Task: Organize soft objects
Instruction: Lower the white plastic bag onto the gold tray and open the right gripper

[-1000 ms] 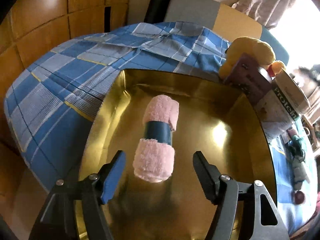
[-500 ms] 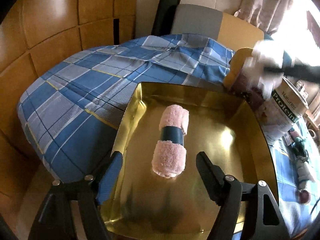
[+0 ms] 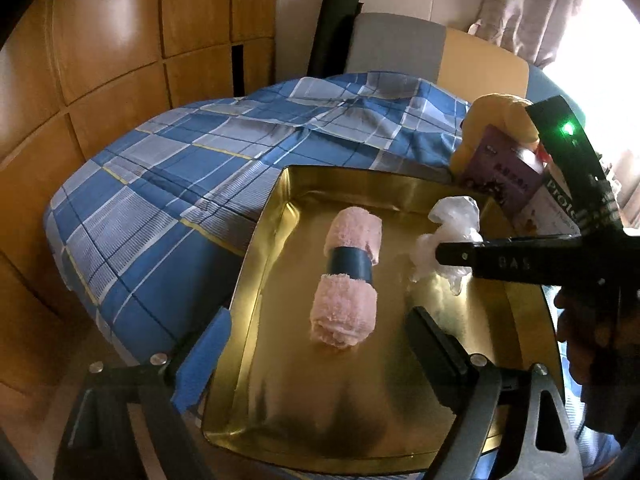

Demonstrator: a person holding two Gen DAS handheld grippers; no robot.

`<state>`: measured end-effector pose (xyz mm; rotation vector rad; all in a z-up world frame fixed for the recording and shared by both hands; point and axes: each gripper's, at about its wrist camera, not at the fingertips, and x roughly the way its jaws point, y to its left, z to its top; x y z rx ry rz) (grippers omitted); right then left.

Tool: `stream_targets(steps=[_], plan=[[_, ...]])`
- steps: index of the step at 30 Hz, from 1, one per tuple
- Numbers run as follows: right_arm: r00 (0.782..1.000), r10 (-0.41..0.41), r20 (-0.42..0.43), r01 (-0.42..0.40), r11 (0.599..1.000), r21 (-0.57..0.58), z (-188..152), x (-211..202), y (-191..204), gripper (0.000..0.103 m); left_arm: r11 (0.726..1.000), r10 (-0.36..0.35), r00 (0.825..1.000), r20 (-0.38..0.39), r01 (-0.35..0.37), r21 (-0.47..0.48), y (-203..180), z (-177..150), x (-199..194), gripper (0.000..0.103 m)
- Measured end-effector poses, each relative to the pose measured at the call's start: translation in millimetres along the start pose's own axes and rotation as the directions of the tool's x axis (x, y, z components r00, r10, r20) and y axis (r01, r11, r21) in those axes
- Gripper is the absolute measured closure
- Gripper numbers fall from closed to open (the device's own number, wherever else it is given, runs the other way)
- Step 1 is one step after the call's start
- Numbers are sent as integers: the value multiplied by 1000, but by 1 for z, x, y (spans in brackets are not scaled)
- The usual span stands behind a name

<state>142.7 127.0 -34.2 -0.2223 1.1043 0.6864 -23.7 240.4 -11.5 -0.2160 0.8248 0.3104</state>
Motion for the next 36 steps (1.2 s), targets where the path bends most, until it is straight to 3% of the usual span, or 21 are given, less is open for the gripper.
stream_targets(steps=[4, 7, 11, 14, 22, 27, 36], plan=[[1000, 1, 22, -1, 1000, -6, -4, -13, 0, 58, 1000, -8, 1000, 0, 8, -1, -1, -1, 0, 13], [999, 3, 51, -3, 1000, -7, -5, -22, 1, 36, 1000, -16, 1000, 6, 16, -4, -3, -2, -2, 13], [996, 8, 86, -8, 1000, -2, -3, -38, 1, 36, 1000, -13, 1000, 18, 13, 7, -6, -2, -7, 13], [989, -32, 142, 37, 999, -35, -9, -56, 8, 36, 1000, -13, 1000, 19, 13, 18, -9, -2, -8, 13], [939, -148, 311, 184, 979, -90, -44, -113, 13, 36, 998, -49, 998, 28, 48, 45, -21, -4, -15, 13], [912, -194, 363, 219, 975, -29, -74, -143, -11, 36, 993, -73, 997, 30, 70, 90, -35, -6, -20, 13], [887, -295, 355, 251, 954, 166, -128, -176, -74, 36, 975, -145, 989, 29, 138, 177, -63, -10, -30, 13]])
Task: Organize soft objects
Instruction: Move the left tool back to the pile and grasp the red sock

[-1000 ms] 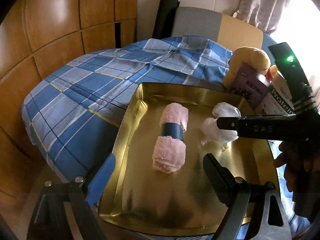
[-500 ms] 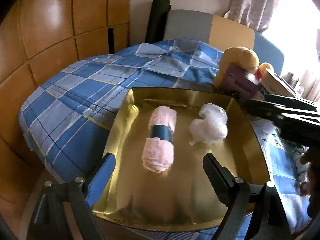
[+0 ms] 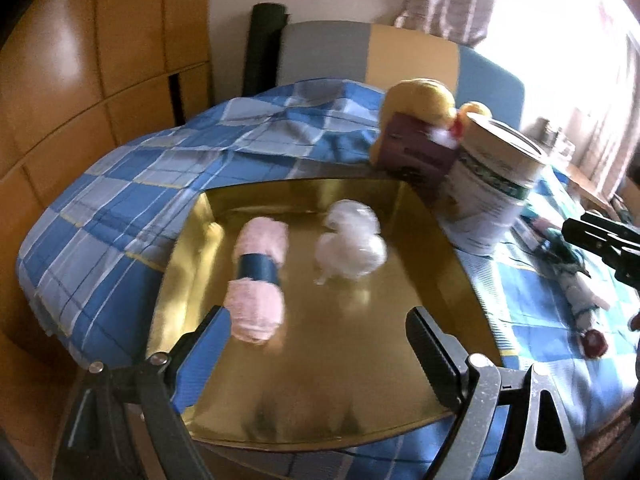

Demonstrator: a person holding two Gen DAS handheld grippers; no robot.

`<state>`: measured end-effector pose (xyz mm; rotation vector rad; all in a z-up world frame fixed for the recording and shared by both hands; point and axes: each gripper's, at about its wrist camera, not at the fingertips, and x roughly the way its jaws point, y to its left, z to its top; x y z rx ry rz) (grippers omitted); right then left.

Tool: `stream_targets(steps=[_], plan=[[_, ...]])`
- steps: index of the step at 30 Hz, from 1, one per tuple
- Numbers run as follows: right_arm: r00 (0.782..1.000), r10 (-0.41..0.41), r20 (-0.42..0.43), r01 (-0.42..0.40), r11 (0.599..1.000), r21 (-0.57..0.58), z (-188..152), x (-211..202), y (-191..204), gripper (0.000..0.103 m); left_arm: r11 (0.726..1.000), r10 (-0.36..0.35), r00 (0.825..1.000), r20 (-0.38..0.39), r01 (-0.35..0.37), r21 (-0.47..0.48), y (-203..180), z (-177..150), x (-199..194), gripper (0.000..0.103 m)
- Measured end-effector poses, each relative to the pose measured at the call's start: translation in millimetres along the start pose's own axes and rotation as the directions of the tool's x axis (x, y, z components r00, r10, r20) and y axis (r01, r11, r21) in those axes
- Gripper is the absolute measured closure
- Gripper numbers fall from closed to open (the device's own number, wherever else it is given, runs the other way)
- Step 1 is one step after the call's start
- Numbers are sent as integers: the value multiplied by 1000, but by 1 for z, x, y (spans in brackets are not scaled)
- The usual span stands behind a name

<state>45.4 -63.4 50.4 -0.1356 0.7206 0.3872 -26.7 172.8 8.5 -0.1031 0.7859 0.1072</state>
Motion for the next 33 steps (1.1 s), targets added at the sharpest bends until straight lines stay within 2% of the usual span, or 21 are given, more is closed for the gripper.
stream_targets(steps=[5, 9, 12, 15, 17, 20, 22, 24, 26, 27, 30, 32, 33], plan=[[997, -71, 8, 69, 987, 145, -19, -23, -53, 36, 993, -92, 996, 6, 91, 73, -27, 4, -6, 13], [987, -162, 20, 151, 950, 273, -35, -51, -99, 36, 971, -186, 983, -6, 184, 153, -58, 10, -9, 13], [974, -226, 19, 203, 906, 372, -50, -76, -135, 36, 940, -259, 965, -34, 260, 220, -89, 13, -9, 13], [961, -277, 12, 240, 853, 464, -66, -100, -167, 36, 897, -324, 943, -77, 332, 290, -123, 12, -6, 14], [950, -311, 0, 267, 816, 513, -78, -114, -185, 36, 857, -376, 919, -122, 395, 332, -148, 9, -2, 16], [939, -344, -33, 301, 767, 566, -94, -126, -204, 36, 792, -438, 874, -211, 486, 369, -183, 2, 6, 27], [935, -350, -49, 310, 746, 590, -104, -130, -213, 36, 753, -469, 842, -266, 539, 378, -207, -4, 10, 30], [932, -359, -61, 321, 730, 604, -111, -134, -218, 36, 714, -492, 821, -290, 571, 405, -227, -10, 9, 39], [931, -357, -70, 323, 721, 613, -119, -137, -221, 36, 649, -518, 797, -311, 603, 464, -255, -18, 3, 41], [931, -358, -71, 324, 719, 615, -121, -140, -221, 36, 603, -538, 776, -328, 626, 494, -272, -22, 1, 42], [929, -365, -66, 324, 711, 625, -127, -146, -225, 36, 498, -574, 731, -370, 669, 552, -304, -32, -4, 46], [927, -369, -59, 320, 704, 634, -131, -153, -229, 36, 434, -577, 715, -395, 677, 594, -330, -37, -4, 46], [926, -373, -53, 318, 699, 640, -133, -157, -231, 36, 411, -574, 716, -397, 671, 617, -341, -41, -4, 46]])
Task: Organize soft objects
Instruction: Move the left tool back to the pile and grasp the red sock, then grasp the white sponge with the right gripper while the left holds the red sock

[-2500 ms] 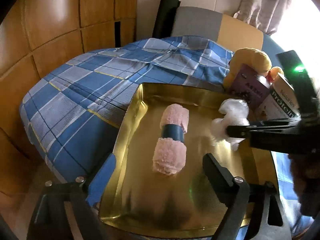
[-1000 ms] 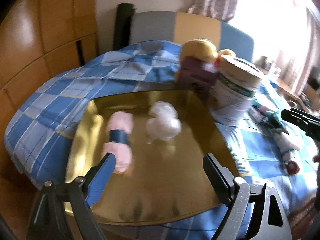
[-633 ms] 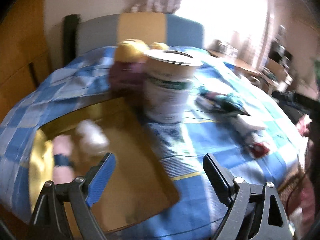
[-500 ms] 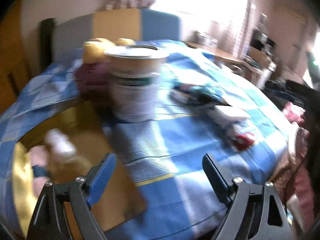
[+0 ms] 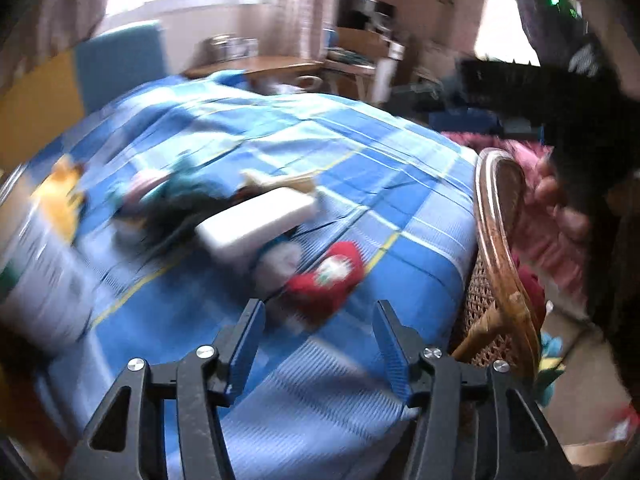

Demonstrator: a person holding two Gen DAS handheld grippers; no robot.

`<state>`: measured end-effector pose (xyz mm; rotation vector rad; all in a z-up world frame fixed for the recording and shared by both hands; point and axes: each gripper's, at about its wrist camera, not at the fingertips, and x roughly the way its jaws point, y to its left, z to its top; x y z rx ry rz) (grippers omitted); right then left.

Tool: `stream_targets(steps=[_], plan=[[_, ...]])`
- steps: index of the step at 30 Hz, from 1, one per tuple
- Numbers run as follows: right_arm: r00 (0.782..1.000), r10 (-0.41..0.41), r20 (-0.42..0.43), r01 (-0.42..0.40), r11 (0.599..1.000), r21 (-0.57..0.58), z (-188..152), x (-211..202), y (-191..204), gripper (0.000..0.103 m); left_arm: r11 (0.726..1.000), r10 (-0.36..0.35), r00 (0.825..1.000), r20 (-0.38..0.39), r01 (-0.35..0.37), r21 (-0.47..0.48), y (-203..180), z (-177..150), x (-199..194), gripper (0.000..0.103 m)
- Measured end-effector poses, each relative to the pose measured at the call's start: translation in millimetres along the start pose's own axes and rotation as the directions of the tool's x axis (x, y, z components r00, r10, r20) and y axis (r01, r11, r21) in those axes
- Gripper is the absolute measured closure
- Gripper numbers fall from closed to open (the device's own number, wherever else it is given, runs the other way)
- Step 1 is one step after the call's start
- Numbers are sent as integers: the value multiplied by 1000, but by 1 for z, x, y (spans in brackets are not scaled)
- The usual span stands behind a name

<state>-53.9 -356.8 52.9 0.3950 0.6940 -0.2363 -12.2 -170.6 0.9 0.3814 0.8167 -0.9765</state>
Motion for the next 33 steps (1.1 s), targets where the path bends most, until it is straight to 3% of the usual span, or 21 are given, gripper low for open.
stream_targets(steps=[4, 6, 8, 10, 12, 17, 21, 25, 29, 31, 33], plan=[[1000, 0, 10, 0, 1000, 28, 1, -6, -14, 36, 995, 11, 998, -62, -5, 95, -19, 19, 39, 46], [1000, -2, 9, 2, 999, 41, 1, -6, -20, 36, 992, 12, 996, -85, -1, 127, -24, 24, 52, 54], [1000, -4, 5, 4, 998, 55, 1, -5, -26, 36, 987, 31, 994, -108, -13, 163, -31, 27, 70, 55], [1000, -4, 0, 4, 998, 70, -1, -4, -32, 36, 985, 43, 988, -147, -17, 173, -33, 25, 89, 61], [1000, 5, -6, -4, 997, 83, -2, -3, -36, 36, 983, 86, 982, -166, -56, 177, -32, 20, 101, 83], [999, 36, -28, -34, 996, 80, -4, 4, -34, 36, 991, 89, 992, -90, -79, 107, -24, 6, 74, 87], [990, 123, -62, -116, 987, 108, -5, 12, -24, 36, 992, 127, 991, -48, -128, -4, -5, -17, 43, 87], [960, 240, -142, -221, 966, 137, -9, 29, 0, 36, 966, 213, 977, -31, -215, -145, 29, -48, 14, 87], [891, 383, -246, -314, 909, 275, -20, 61, 26, 36, 931, 265, 962, -65, -272, -244, 58, -77, 8, 85], [868, 418, -268, -308, 877, 369, -27, 79, 31, 36, 931, 257, 966, -26, -255, -260, 62, -86, 6, 83], [861, 427, -278, -270, 845, 461, -32, 96, 32, 36, 933, 265, 964, -20, -262, -247, 60, -89, 5, 83]])
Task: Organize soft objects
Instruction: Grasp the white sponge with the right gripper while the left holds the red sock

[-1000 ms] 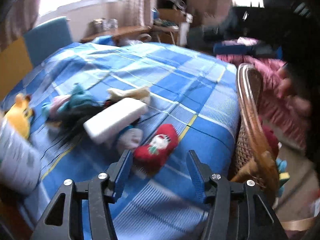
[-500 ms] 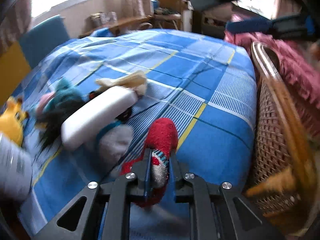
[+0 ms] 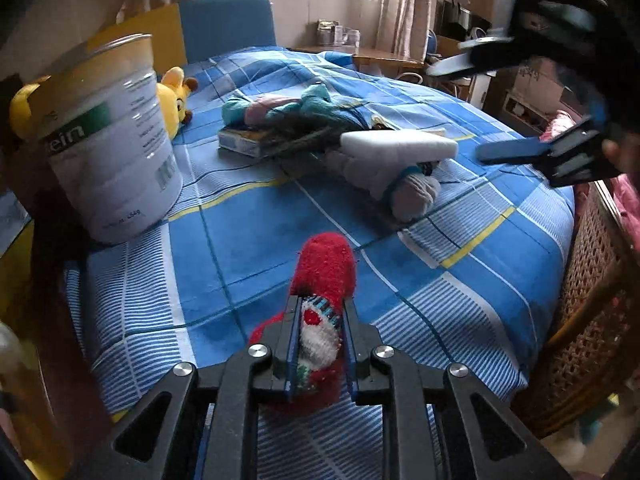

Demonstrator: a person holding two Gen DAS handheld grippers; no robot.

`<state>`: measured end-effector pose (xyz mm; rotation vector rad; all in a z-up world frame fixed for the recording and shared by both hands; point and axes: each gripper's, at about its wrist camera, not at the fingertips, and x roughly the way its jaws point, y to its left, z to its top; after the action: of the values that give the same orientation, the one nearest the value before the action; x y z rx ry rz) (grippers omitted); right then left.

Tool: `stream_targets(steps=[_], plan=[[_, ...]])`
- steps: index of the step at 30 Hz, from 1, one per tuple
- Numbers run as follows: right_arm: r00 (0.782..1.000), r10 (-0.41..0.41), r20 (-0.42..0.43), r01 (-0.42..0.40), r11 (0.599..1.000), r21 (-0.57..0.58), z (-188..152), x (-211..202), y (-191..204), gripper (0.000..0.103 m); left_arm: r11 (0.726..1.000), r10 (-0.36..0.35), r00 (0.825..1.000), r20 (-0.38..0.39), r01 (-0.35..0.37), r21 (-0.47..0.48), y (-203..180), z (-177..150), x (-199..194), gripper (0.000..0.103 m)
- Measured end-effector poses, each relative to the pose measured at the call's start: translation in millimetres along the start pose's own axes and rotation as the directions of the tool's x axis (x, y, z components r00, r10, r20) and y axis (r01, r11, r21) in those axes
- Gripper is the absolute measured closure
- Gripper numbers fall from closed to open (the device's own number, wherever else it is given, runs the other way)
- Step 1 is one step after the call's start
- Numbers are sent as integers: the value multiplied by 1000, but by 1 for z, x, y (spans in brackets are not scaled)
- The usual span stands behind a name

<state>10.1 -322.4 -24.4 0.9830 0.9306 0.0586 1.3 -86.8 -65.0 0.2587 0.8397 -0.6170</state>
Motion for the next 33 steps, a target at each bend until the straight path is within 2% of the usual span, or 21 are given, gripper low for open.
stream_targets(steps=[2, 5, 8, 12, 15, 22, 28, 33], plan=[[1000, 7, 13, -9, 992, 122, 2, 15, -13, 36, 1000, 6, 1000, 13, -6, 5, -2, -4, 1, 83], [997, 3, 78, -22, 972, 236, 5, 22, -30, 36, 999, -20, 1000, 14, 20, -27, 0, -5, 3, 83], [990, -14, 139, -27, 959, 282, 10, 26, -37, 36, 994, -62, 998, 3, 62, -94, 9, 0, 7, 83], [987, -24, 159, -25, 953, 300, 15, 35, -37, 42, 987, -81, 997, 1, 80, -137, 12, 1, 7, 83], [984, -79, 162, 32, 961, 276, 21, 40, -34, 77, 991, -66, 998, 8, 67, -113, 9, 0, 6, 83], [980, -51, 194, 25, 990, 137, 24, 27, -13, 81, 988, -70, 997, 23, 73, -135, 11, -2, 2, 85], [974, -114, 195, 114, 993, 9, 33, 20, 4, 80, 990, -55, 998, 11, 56, -126, 10, -4, -6, 86], [970, -139, 198, 149, 988, -35, 41, 19, 3, 81, 993, -38, 999, 0, 38, -113, 11, -10, -15, 86]])
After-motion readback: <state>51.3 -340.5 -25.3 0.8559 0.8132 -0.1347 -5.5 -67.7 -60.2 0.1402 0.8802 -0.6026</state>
